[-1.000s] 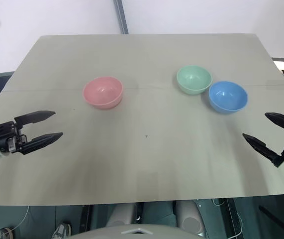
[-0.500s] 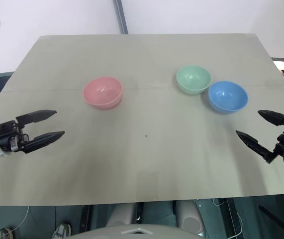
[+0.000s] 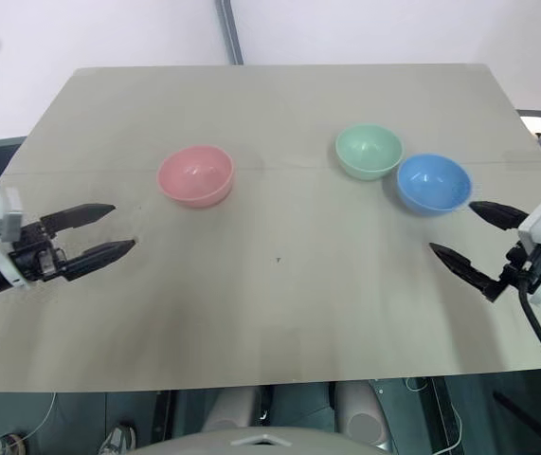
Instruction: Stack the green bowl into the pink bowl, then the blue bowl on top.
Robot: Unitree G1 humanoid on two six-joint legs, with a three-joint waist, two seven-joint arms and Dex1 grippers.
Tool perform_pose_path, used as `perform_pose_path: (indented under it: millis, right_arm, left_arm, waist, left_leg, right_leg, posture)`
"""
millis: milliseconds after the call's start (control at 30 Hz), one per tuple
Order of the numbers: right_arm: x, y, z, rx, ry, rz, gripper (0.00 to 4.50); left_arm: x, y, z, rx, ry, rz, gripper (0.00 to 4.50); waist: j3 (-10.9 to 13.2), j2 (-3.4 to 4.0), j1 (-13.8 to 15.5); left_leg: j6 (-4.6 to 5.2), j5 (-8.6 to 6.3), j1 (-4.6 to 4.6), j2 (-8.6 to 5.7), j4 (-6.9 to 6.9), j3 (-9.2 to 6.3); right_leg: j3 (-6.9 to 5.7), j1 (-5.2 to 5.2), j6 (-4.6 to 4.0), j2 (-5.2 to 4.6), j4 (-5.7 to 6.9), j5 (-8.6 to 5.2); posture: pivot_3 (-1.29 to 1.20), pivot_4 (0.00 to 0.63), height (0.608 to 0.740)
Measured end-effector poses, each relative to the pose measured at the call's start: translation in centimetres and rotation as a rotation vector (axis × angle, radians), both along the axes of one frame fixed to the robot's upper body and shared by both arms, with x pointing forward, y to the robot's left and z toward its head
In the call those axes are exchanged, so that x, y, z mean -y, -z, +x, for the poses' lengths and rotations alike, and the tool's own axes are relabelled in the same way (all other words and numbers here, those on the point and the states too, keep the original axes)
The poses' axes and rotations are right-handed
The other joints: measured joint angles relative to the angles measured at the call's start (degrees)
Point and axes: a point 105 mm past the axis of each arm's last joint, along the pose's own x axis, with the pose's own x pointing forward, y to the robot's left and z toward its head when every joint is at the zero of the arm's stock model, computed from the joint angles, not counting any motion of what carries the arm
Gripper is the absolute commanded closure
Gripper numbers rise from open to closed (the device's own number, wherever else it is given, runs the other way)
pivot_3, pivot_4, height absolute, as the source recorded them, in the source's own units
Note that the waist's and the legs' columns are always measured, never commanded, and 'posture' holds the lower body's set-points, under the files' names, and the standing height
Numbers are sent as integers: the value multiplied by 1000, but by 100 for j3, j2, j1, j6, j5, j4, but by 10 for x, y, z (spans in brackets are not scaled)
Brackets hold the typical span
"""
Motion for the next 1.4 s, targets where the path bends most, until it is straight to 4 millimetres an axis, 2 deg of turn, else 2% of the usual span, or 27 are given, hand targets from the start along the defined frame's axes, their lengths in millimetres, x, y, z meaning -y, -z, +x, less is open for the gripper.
perform_pose_path:
  millis: [100, 167, 200, 233, 300, 467, 767, 1033, 1100, 1133, 1167, 1200, 1233, 1300, 1333, 1400]
  right_arm:
    - [-13, -1, 4, 9, -47, 10, 4]
    - [-38, -3, 11, 25, -137, 36, 4]
    - [-58, 0, 13, 12, -217, 44, 4]
    - [-64, 1, 12, 8, -239, 43, 4]
    - [-82, 8, 13, -11, -316, 22, 4]
    - [-104, 20, 13, -28, -428, -7, 4]
    - [-111, 21, 18, -2, -452, -3, 4]
    - [-110, 26, 15, -11, -423, 10, 4]
    - [-110, 26, 15, -12, -421, 11, 0]
    - [-108, 28, 15, -14, -407, 14, 0]
    - [-107, 29, 14, -14, -397, 16, 0]
    - [-107, 30, 13, -16, -391, 19, 0]
    - [-107, 30, 11, -16, -390, 20, 0]
    - [-106, 31, 11, -19, -382, 22, 0]
    - [-105, 32, 11, -21, -374, 22, 0]
    - [-105, 33, 11, -22, -369, 22, 0]
  left_arm:
    - [1, -2, 6, 38, -73, 68, 0]
    - [3, -4, 14, 66, -131, 178, 0]
    - [7, -6, 19, 90, -143, 280, 0]
    - [8, -7, 20, 100, -144, 308, 0]
    - [12, -10, 24, 153, -122, 471, 0]
    - [29, -8, 37, 241, -54, 648, 0]
    - [49, 2, 60, 264, 22, 866, 0]
    - [42, -3, 83, 230, 8, 980, 0]
    - [41, -3, 86, 226, 7, 990, 506]
    - [46, -2, 91, 229, 25, 995, 609]
    - [51, 1, 95, 228, 48, 993, 1233]
    - [56, 5, 98, 222, 74, 992, 1532]
    - [58, 9, 100, 208, 98, 993, 2104]
    - [60, 15, 100, 193, 120, 998, 2717]
    - [60, 17, 100, 180, 132, 999, 3192]
    - [59, 20, 100, 169, 146, 1004, 3694]
  waist:
    - [0, 0, 5]
    - [-1, -3, -12]
    - [-2, -3, -9]
    - [-1, -1, -7]
    - [0, -1, 6]
    - [0, -2, 26]
    - [0, -2, -1]
    - [0, -2, 8]
    - [0, -2, -1]
    - [0, -2, -3]
    - [0, -2, 1]
    - [0, -2, 7]
    - [0, -2, 6]
    - [0, -2, -11]
    - [0, -2, -19]
    - [0, -2, -23]
  left_leg:
    - [0, 0, -2, 0, 0, -3]
    - [-1, 1, 3, -1, 2, -3]
    - [-1, 1, 4, -2, 2, -2]
    - [-1, 1, 0, -3, 1, -2]
    - [-1, 1, -7, -7, 0, -1]
    - [-1, 1, -28, -11, 3, 1]
    - [-1, 1, -27, -17, 7, -1]
    - [0, 1, -28, -20, 14, -4]
    - [0, 1, -30, -21, 17, -4]
    - [-1, 1, -30, -20, 19, -4]
    - [-1, 1, -31, -20, 21, -7]
    - [-1, 1, -33, -20, 23, -10]
    - [-1, 1, -34, -21, 27, -10]
    - [-1, 1, -35, -21, 29, -7]
    - [-1, 1, -35, -20, 30, -7]
    - [-1, 1, -35, -19, 30, -8]
  right_leg:
    - [-2, -2, 0, 0, 0, 0]
    - [4, -2, 0, 4, 4, 1]
    - [1, -1, -1, 5, 5, 1]
    - [1, -3, -1, 5, 4, 1]
    - [-5, -7, -1, 4, -5, 1]
    - [-6, -21, -1, 0, -8, 1]
    - [-8, -22, -1, 10, 0, 1]
    - [-12, -22, -1, 10, 3, 1]
    - [-12, -21, -1, 10, 4, 1]
    - [-11, -22, -1, 10, 5, 1]
    - [-14, -22, -1, 11, 8, 1]
    - [-17, -21, -1, 11, 8, 1]
    - [-17, -21, -1, 10, 8, 1]
    - [-14, -21, -1, 10, 8, 1]
    - [-14, -22, -1, 10, 10, 1]
    - [-14, -22, -1, 12, 10, 1]
  posture:
    - [0, 150, 740]
    - [0, 150, 740]
    - [0, 150, 740]
    - [0, 150, 740]
    - [0, 150, 740]
    - [0, 150, 740]
    - [0, 150, 740]
    - [0, 150, 740]
    - [0, 150, 740]
    - [0, 150, 740]
    - [0, 150, 740]
    - [0, 150, 740]
    - [0, 150, 740]
    - [0, 150, 740]
    - [0, 150, 740]
    - [0, 150, 740]
